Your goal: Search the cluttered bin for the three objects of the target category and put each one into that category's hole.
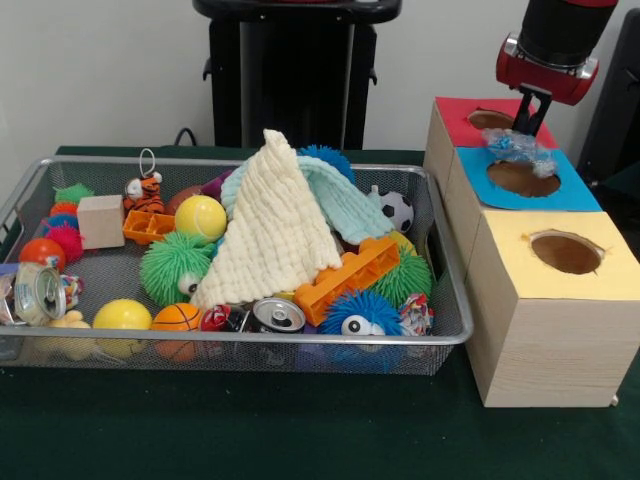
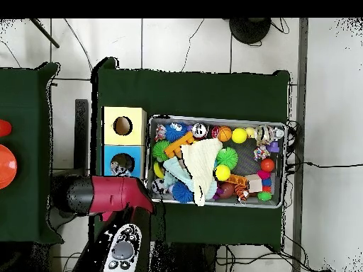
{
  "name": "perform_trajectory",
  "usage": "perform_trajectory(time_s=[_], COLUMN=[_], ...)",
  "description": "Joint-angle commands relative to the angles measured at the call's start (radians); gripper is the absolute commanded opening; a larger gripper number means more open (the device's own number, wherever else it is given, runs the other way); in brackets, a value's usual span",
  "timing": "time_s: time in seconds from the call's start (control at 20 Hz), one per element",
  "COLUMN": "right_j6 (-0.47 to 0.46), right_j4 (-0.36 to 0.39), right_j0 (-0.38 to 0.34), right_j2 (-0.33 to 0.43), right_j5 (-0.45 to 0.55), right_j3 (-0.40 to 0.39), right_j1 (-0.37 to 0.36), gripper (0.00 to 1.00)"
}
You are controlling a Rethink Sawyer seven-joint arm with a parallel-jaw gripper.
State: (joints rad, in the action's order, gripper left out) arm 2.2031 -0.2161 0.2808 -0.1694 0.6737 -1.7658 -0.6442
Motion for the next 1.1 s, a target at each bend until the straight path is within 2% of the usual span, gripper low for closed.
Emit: perform_trajectory(time_s=[0.05, 0.75, 1.1], right_j6=[0.157, 0.12, 0.036], right_j4=[-0.014, 0.002, 0.035], right_j0=[-0.015, -0.04, -0.105], right_j2=[0.055, 0.057, 0.07], right_j5=[-0.127, -0.111, -0.115], right_j3=[0.056, 0.058, 0.045], right_j1=[0.082, 0.075, 0.061], gripper=[0.0, 0.0, 0.0])
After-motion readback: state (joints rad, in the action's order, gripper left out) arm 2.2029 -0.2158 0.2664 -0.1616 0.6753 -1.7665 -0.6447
